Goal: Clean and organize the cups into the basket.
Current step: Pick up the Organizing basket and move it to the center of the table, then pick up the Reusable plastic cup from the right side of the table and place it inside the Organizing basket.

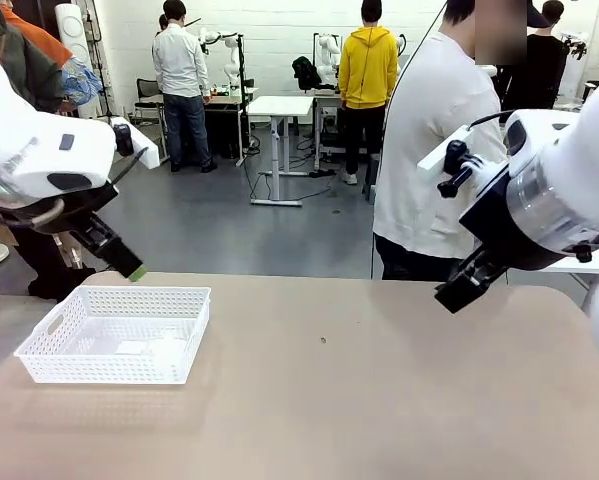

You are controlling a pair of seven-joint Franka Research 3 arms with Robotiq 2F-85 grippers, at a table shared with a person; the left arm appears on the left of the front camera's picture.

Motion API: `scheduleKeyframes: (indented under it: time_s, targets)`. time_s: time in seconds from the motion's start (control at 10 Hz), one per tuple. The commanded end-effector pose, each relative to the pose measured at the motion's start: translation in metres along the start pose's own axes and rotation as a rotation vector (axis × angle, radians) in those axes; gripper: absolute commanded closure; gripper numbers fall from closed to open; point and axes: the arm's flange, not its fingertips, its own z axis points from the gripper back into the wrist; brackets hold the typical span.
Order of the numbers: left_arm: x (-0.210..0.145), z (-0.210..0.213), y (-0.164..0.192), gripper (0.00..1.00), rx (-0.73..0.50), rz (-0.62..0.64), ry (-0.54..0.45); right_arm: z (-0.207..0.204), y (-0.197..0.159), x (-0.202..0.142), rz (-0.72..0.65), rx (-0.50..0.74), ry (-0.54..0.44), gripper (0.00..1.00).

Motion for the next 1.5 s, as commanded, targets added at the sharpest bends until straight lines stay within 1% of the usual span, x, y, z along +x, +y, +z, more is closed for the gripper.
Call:
scheduleKeyframes:
  time_s: [0.0,0.1,0.2,0.3,0.4,0.5,0.7,0.8,0.9,1.0,1.1,1.3,1.4]
  targets:
    - [0.001,0.002,0.049,0.0,-0.707,0.273,-0.164,0.003,-0.055,-0.008,-0.257,0.468,-0.148,0.0]
    - [-0.004,-0.002,0.079,0.0,-1.005,0.402,-0.205,0.0,-0.088,-0.022,-0.395,0.7,-0.252,0.0]
    - [-0.014,-0.01,0.114,0.0,-1.242,0.568,-0.248,-0.005,-0.127,-0.046,-0.579,0.901,-0.376,0.0]
    - [-0.024,-0.017,0.133,0.0,-1.324,0.652,-0.263,-0.009,-0.149,-0.065,-0.664,1.036,-0.445,0.0]
    - [-0.044,-0.028,0.16,0.0,-1.329,0.775,-0.292,-0.018,-0.185,-0.102,-0.805,1.126,-0.515,0.0]
    - [-0.065,-0.037,0.188,0.0,-1.309,0.883,-0.309,-0.029,-0.214,-0.141,-0.924,1.193,-0.568,0.0]
    - [-0.108,-0.038,0.223,0.0,-1.217,1.022,-0.332,-0.038,-0.242,-0.205,-1.057,1.214,-0.604,0.0]
    - [-0.13,-0.034,0.236,0.0,-1.198,1.064,-0.342,-0.037,-0.249,-0.235,-1.111,1.194,-0.61,0.0]
    - [-0.152,-0.025,0.247,0.0,-1.142,1.09,-0.333,-0.03,-0.251,-0.263,-1.15,1.152,-0.585,0.0]
    - [-0.168,-0.013,0.254,0.0,-1.089,1.097,-0.334,-0.024,-0.253,-0.283,-1.209,1.07,-0.552,0.0]
    - [-0.183,-0.003,0.257,0.0,-1.022,1.119,-0.326,-0.016,-0.255,-0.301,-1.264,0.978,-0.533,0.0]
    - [-0.209,0.007,0.263,0.0,-0.94,1.162,-0.32,0.001,-0.255,-0.325,-1.303,0.893,-0.501,0.0]
    - [-0.217,0.01,0.266,0.0,-0.908,1.175,-0.314,0.01,-0.255,-0.335,-1.328,0.869,-0.508,0.0]
